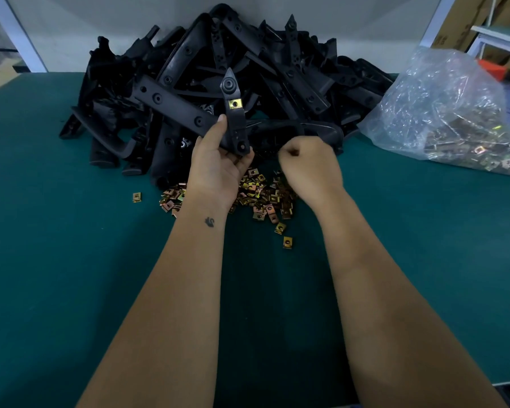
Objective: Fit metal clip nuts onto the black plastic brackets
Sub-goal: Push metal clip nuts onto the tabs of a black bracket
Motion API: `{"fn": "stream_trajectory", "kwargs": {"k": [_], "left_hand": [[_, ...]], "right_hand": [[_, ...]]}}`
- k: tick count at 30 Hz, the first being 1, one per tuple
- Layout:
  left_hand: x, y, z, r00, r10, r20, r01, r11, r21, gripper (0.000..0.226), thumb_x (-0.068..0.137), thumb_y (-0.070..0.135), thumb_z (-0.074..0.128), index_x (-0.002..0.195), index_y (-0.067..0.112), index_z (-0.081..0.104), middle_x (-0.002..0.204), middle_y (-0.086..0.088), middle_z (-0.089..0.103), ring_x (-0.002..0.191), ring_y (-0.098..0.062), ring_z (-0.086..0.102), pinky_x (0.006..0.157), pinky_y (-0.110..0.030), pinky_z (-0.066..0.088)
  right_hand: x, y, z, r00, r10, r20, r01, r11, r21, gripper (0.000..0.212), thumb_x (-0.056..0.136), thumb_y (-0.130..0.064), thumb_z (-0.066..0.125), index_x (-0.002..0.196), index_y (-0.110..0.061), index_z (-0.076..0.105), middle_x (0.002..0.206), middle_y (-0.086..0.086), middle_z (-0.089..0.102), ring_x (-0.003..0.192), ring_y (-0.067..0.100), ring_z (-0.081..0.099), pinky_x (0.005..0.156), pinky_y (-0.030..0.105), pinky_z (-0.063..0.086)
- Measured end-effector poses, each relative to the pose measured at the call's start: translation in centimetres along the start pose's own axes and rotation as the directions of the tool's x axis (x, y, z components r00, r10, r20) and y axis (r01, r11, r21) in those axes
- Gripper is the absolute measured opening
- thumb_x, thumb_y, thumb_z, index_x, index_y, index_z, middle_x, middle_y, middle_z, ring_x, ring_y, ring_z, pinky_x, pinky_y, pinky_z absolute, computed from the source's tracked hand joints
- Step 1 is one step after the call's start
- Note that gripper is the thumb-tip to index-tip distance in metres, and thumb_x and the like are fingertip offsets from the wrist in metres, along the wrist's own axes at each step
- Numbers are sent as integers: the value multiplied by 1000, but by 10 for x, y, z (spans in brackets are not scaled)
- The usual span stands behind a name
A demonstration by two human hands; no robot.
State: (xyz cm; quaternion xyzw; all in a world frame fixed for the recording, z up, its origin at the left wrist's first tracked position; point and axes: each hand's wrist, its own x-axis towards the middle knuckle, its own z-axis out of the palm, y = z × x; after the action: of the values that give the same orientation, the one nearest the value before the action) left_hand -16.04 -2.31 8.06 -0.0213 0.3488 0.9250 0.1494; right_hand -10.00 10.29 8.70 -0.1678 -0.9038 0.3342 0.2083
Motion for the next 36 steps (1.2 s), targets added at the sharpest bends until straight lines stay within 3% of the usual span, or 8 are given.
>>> {"fn": "stream_trajectory", "kwargs": {"k": [4,8,12,16,18,21,25,36], "left_hand": [[-1,0,0,1000,-10,16,10,1000,-4,19,98,21,61,113,10,55,99,-8,63,81,-19,60,60,-26,54],[-2,0,1,1000,-15,23,16,1000,-20,23,98,19,60,117,9,52,99,-9,63,81,-19,60,59,-26,54],[-2,0,1,1000,-13,18,14,1000,-14,27,98,19,60,122,9,51,100,-10,63,80,-19,61,58,-27,54],[-1,0,1,1000,-9,13,9,1000,-6,30,98,20,60,123,8,50,100,-10,62,79,-19,61,57,-27,54],[0,0,0,1000,-8,8,8,1000,-3,29,97,20,61,122,8,51,99,-10,62,78,-19,61,57,-27,54],[1,0,0,1000,-22,-7,22,1000,-4,29,97,21,62,121,8,52,98,-9,64,73,-18,63,57,-26,54],[1,0,0,1000,-28,-9,28,999,19,29,97,24,62,119,8,54,95,-8,65,69,-16,65,56,-26,54],[-1,1,2,999,-33,7,33,999,29,32,98,25,59,126,9,52,108,-10,62,83,-19,62,57,-25,54]], "right_hand": [[0,4,-9,988,119,98,-109,989,-100,29,81,-34,57,81,-8,71,67,-3,65,62,15,58,53,27,40],[-1,3,-4,981,108,161,-64,964,-257,29,75,-37,69,81,-8,70,73,2,67,70,17,62,52,26,40],[-1,1,1,983,56,176,-14,972,-235,24,76,-26,70,88,-6,73,82,7,71,78,21,65,63,33,53],[-2,0,4,982,1,187,34,983,-180,11,76,-20,70,86,-15,70,79,-6,62,81,15,59,61,29,46],[-2,0,6,987,-19,157,34,995,-96,7,76,-16,71,82,-17,66,77,-8,60,77,13,58,62,27,45],[0,0,5,996,8,88,-24,984,177,18,79,-9,71,86,-22,62,75,-6,65,74,11,62,64,23,47],[0,-3,3,997,42,69,-74,824,561,21,85,2,68,98,-15,69,82,2,70,70,2,64,66,17,51],[0,-9,-3,986,77,145,-164,414,895,14,91,2,62,98,-7,70,87,7,73,77,14,69,72,24,55]]}}
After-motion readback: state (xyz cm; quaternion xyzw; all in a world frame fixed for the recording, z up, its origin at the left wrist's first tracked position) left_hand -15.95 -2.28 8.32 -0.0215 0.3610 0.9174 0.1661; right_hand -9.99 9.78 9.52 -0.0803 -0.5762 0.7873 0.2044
